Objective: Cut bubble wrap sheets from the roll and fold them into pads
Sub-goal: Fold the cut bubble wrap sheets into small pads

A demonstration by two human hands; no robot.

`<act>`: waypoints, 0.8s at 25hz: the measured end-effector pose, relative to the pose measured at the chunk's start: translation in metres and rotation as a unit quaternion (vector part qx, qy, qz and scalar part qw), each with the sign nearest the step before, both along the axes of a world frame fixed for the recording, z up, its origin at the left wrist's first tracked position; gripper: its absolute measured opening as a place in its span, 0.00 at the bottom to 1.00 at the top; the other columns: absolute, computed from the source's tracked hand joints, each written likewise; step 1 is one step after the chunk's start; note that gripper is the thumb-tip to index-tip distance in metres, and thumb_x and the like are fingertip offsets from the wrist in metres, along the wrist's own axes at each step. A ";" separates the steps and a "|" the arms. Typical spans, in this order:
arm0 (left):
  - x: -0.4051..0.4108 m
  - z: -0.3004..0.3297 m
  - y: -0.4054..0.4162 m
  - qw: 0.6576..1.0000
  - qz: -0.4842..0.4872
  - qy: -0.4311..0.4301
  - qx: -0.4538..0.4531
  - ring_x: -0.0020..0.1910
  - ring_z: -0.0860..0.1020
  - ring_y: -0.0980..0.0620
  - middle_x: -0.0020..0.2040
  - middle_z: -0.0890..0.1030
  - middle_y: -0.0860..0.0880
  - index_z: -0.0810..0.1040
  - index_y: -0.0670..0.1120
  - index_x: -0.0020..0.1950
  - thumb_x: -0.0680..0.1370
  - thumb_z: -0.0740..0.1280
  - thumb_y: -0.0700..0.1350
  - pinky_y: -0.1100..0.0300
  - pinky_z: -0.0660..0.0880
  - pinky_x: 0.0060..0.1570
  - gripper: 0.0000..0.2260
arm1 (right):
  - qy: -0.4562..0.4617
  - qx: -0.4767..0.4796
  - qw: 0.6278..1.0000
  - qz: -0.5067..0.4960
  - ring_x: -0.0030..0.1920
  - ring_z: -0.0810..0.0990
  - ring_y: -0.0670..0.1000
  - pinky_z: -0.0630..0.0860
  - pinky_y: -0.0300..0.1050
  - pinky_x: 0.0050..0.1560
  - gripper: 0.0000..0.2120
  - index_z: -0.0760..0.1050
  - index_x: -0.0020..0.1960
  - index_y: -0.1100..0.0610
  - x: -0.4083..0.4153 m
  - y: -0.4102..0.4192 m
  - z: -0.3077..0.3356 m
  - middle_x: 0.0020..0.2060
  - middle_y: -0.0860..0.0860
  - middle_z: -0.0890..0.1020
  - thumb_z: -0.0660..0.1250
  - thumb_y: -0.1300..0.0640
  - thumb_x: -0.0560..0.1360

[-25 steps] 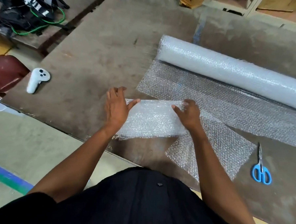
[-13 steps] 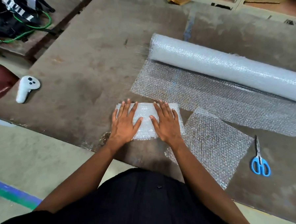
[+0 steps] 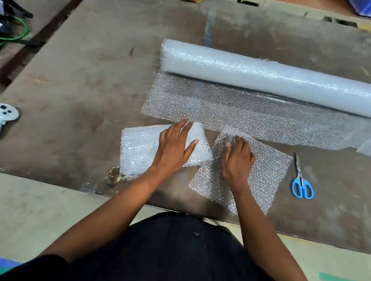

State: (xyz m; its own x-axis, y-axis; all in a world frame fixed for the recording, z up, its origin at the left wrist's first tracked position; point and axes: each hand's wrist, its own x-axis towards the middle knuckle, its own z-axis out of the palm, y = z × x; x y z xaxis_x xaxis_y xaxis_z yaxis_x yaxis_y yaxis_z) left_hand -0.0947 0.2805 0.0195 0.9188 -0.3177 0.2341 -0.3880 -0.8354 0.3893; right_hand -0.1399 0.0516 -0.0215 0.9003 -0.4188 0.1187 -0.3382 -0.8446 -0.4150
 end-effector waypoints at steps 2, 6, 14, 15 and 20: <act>0.004 -0.005 -0.039 0.999 -0.048 -0.006 0.018 0.77 0.69 0.48 0.79 0.70 0.48 0.69 0.48 0.80 0.84 0.64 0.54 0.49 0.59 0.71 0.25 | 0.042 -0.032 0.998 -0.045 0.74 0.71 0.62 0.68 0.66 0.72 0.24 0.65 0.78 0.57 -0.021 -0.033 -0.009 0.75 0.59 0.72 0.51 0.44 0.89; 0.018 -0.001 -0.118 0.992 -0.108 0.064 0.009 0.79 0.66 0.45 0.81 0.67 0.45 0.63 0.46 0.83 0.85 0.66 0.47 0.44 0.62 0.77 0.27 | 0.111 -0.047 0.990 -0.072 0.76 0.68 0.65 0.65 0.67 0.73 0.24 0.65 0.78 0.58 -0.056 -0.097 -0.013 0.76 0.63 0.70 0.57 0.47 0.87; 0.046 -0.019 -0.194 0.981 -0.075 0.130 0.122 0.76 0.68 0.40 0.77 0.70 0.40 0.70 0.50 0.77 0.81 0.69 0.41 0.38 0.63 0.77 0.25 | 0.086 0.007 0.994 0.074 0.80 0.63 0.57 0.63 0.65 0.75 0.25 0.65 0.81 0.55 -0.060 -0.185 -0.006 0.82 0.54 0.65 0.61 0.48 0.87; 0.043 -0.022 -0.195 0.982 -0.062 0.123 0.130 0.75 0.69 0.40 0.75 0.72 0.40 0.73 0.49 0.74 0.81 0.71 0.44 0.37 0.65 0.76 0.21 | 0.077 -0.006 0.995 0.067 0.78 0.66 0.59 0.65 0.64 0.72 0.24 0.65 0.81 0.54 -0.056 -0.191 -0.002 0.80 0.54 0.67 0.61 0.49 0.87; 0.038 -0.022 -0.188 0.983 -0.041 0.128 0.126 0.66 0.75 0.44 0.65 0.77 0.43 0.77 0.49 0.65 0.81 0.72 0.51 0.42 0.73 0.68 0.15 | 0.136 -0.125 0.979 0.080 0.66 0.74 0.62 0.68 0.61 0.63 0.24 0.68 0.76 0.56 -0.020 -0.215 0.014 0.68 0.58 0.76 0.62 0.62 0.81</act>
State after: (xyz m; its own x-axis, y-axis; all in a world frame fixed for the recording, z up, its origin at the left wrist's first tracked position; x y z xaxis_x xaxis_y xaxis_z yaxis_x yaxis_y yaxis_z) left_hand -0.0572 0.0924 -0.0027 0.9061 -0.4119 -0.0966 -0.3748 -0.8874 0.2685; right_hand -0.1601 -0.1635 -0.0078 0.9647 -0.2579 -0.0539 -0.2622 -0.9598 -0.1004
